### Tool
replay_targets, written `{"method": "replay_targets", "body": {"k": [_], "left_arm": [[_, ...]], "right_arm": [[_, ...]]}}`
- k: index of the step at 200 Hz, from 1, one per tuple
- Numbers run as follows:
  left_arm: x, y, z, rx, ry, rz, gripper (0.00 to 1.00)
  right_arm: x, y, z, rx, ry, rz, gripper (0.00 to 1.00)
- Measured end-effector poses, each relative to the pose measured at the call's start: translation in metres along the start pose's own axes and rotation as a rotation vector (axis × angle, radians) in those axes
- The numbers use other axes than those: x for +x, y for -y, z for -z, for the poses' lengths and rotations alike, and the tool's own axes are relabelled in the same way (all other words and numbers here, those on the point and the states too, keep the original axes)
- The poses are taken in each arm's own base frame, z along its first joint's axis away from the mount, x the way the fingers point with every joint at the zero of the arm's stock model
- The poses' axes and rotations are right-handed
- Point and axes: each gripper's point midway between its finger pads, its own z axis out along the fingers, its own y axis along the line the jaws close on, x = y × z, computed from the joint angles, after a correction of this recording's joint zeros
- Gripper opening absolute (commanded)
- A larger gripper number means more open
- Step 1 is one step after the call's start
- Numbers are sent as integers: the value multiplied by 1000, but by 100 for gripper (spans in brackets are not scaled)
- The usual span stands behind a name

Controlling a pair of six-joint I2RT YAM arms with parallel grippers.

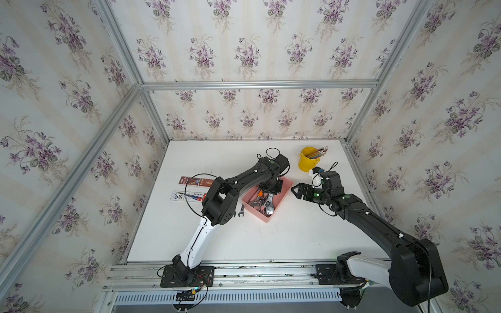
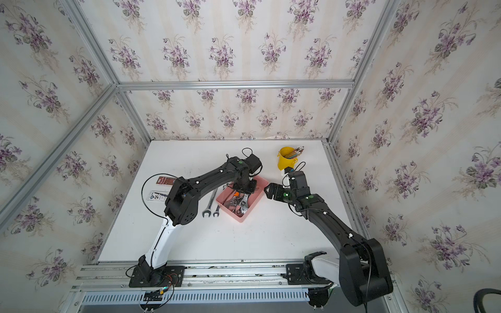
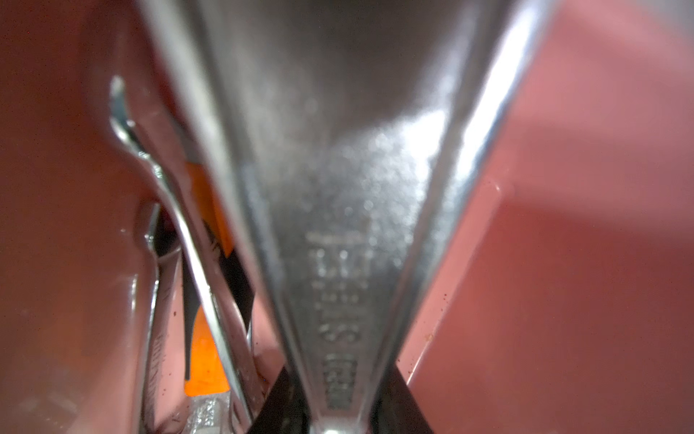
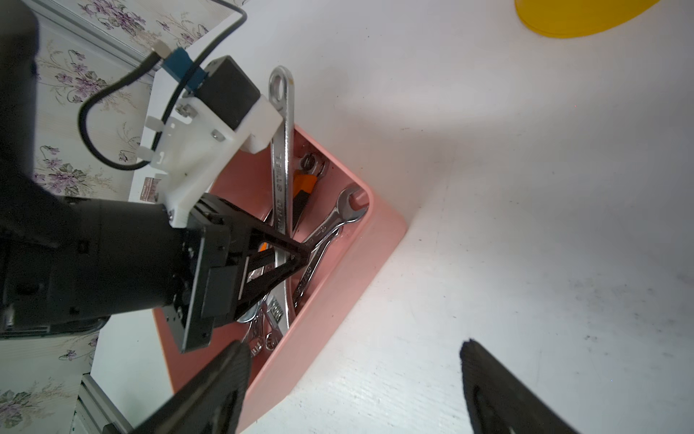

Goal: Take out the wrench from the storage box
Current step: Pick up the wrench from the storage box.

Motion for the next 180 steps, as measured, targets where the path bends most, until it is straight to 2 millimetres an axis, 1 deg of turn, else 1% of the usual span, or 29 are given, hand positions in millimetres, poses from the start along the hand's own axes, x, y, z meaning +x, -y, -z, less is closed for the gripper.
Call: {"method": "replay_targets", "body": {"k": [27, 63, 82, 119, 132, 152, 168, 180], "left_arm": [[-6, 1, 18, 2, 32, 3, 15], [-15, 7, 48, 29, 85, 24, 14], [-13, 6, 61, 31, 90, 31, 14], [-8, 1, 77, 32, 76, 36, 15], [-8, -2, 88, 44, 72, 37, 15], [-11, -21, 110, 41, 87, 38, 16], [-11, -47, 127, 20, 86, 39, 17], [-10, -67, 135, -2, 82, 40, 17]], "right_arm": [[-1, 2, 0, 9, 5, 4, 91], [-1, 2, 0, 10, 6, 12, 91], [-2, 1, 0, 9, 8, 13, 91], [-2, 1, 0, 9, 9, 13, 91], [-2, 1, 0, 8, 9, 13, 91], [-3, 1, 0, 5, 13, 15, 91], [-4, 0, -1, 2, 17, 16, 91], [-5, 0, -2, 0, 19, 17, 91]]}}
